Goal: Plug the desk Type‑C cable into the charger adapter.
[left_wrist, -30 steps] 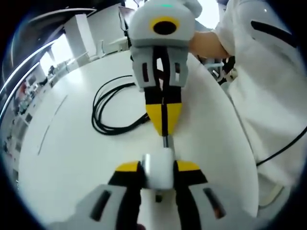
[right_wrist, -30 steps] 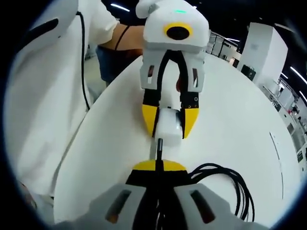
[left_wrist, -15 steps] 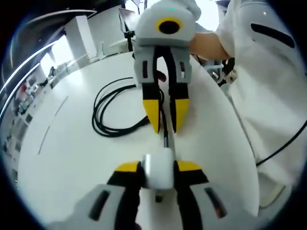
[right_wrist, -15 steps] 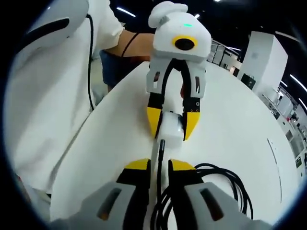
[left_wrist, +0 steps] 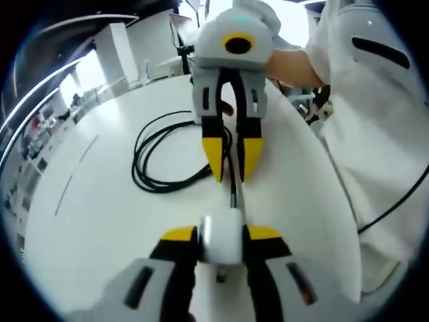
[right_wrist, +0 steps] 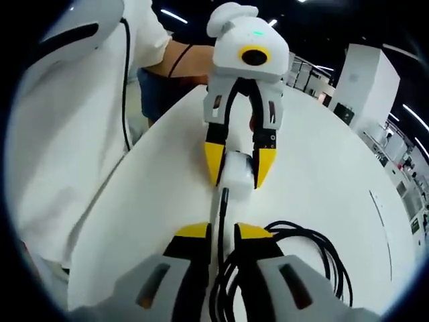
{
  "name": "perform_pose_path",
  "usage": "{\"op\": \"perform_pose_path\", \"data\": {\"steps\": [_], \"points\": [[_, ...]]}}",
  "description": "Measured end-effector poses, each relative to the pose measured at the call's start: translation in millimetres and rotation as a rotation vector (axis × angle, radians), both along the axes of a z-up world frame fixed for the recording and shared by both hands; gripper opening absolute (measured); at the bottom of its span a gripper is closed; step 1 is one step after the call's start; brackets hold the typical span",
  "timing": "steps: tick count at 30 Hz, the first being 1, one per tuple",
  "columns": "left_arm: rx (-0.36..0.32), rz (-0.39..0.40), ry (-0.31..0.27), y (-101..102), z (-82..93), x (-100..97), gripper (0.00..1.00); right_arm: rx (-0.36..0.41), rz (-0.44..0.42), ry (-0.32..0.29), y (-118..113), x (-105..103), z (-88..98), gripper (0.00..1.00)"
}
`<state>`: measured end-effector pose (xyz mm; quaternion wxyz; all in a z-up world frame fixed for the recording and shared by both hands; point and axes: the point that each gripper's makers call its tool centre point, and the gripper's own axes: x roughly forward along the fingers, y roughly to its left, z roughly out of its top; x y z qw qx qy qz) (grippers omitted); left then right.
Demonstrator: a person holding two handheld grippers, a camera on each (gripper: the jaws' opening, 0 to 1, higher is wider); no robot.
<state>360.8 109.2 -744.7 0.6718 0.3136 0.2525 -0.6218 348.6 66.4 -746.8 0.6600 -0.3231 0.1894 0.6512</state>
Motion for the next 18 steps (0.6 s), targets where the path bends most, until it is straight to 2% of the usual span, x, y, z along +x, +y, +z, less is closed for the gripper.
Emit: {"op": "perform_pose_path", "data": {"steps": [7,18], "points": [[-0.023,0.003,-0.006,-1,5.0,0.9,0.27,0.007,-0.041,-0.007,-14,4,6.6,0.13],[-0.036,0.014,-0.008,0,8.5,1.1,0.28,0.017,-0.045,-0.012,-11,0,6.1,0.15]]}}
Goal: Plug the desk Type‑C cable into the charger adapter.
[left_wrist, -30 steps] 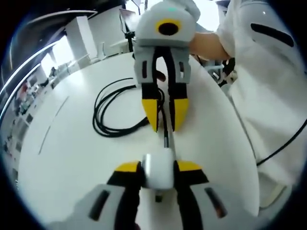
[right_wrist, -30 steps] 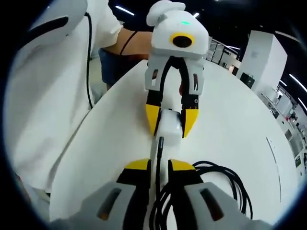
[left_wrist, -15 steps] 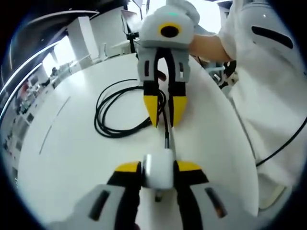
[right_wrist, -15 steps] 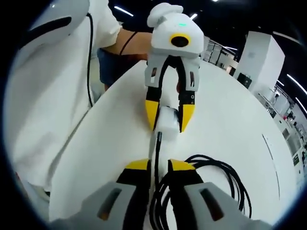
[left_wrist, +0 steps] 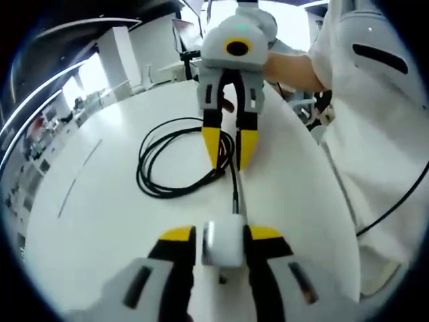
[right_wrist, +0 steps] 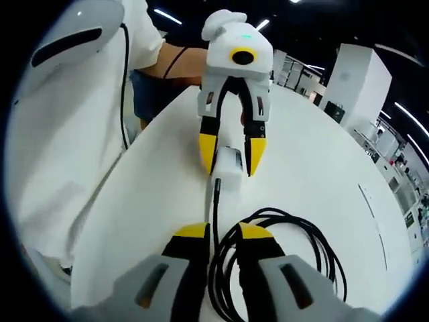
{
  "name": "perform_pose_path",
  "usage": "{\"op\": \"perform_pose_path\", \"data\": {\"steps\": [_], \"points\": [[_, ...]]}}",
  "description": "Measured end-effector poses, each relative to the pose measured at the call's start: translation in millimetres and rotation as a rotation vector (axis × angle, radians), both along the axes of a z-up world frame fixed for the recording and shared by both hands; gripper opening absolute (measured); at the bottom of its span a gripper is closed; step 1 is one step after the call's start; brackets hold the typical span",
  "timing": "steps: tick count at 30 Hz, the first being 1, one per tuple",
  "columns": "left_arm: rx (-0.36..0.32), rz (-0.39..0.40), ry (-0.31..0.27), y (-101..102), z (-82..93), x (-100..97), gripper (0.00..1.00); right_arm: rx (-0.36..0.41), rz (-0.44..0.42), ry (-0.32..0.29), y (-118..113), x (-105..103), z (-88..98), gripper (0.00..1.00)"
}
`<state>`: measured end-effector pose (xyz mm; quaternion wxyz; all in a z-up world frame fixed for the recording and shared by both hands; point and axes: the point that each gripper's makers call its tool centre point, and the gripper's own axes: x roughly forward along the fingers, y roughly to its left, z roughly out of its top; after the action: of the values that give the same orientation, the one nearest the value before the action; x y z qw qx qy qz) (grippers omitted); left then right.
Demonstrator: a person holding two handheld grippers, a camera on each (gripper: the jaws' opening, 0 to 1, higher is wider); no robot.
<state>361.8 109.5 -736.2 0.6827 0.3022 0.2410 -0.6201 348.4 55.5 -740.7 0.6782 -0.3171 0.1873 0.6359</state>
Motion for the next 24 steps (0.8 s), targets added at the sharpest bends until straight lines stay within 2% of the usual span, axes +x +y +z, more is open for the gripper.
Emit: {"op": "perform_pose_path", "data": {"steps": [24], "points": [[-0.080,0.063,-0.019,-1,14.1,7.7,0.30,0.020,-0.016,-0.013,-9,3,7.7,0.19]]}}
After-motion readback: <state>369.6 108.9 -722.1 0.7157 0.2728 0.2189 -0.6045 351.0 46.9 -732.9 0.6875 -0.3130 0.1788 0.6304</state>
